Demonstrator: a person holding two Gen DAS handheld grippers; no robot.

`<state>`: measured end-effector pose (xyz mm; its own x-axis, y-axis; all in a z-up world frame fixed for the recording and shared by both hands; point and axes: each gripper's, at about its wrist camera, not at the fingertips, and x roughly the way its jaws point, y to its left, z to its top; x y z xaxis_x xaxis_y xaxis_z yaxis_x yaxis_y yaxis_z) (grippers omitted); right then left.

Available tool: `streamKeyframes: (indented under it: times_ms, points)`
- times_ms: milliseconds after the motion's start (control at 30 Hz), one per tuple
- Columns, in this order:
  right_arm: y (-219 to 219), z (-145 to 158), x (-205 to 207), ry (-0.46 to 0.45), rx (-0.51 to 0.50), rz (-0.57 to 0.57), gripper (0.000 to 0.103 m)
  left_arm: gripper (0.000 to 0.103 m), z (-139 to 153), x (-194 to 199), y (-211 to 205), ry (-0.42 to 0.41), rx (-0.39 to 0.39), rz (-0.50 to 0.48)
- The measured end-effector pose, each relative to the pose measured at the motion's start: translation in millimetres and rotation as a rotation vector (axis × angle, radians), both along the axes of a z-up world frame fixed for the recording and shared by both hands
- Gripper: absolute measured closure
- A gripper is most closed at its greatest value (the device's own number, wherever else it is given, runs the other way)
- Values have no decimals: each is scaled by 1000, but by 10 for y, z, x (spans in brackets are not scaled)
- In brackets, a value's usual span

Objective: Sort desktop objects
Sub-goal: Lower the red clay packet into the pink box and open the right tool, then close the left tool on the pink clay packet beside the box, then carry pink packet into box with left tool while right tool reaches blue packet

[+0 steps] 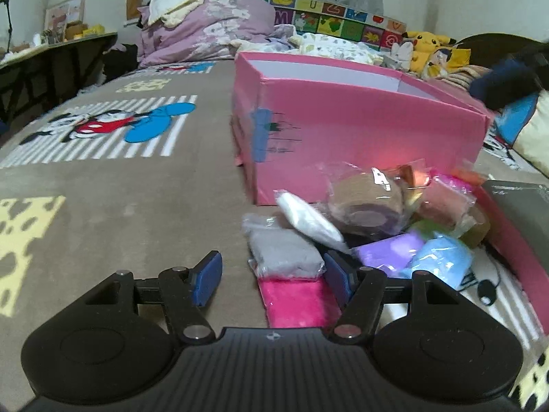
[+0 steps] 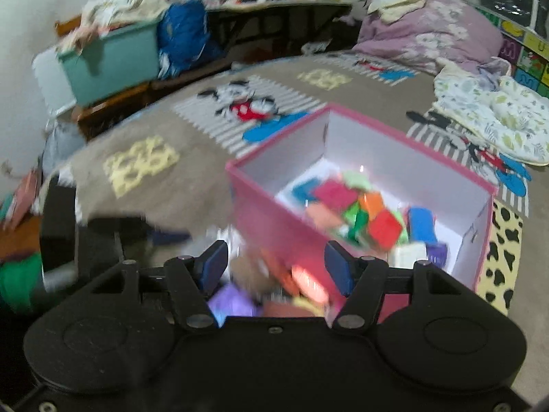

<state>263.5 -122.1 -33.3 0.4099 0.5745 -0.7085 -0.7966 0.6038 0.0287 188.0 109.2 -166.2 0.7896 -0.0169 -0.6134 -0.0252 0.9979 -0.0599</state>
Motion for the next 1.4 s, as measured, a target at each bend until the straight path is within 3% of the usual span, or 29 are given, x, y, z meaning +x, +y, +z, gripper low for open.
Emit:
streamKeyframes:
  times_ms: [133, 333, 667, 900, 1400]
  points:
    - [-120, -131, -58, 21, -42, 17, 41, 41, 1, 2, 71, -2, -19, 16]
    - [-137, -355, -206, -7, -165, 69, 41, 51, -1, 136, -76, -19, 104, -64]
    - [-209, -543, -282, -74, -289, 108, 41, 57, 25, 139, -53, -10, 88, -86]
    - [-233, -655, -238, -67, -322, 99, 41, 57, 164, 2, 40, -43, 48, -91]
    - [57, -651, -419, -102, -345, 217, 41, 57, 347, -192, 130, -102, -7, -115]
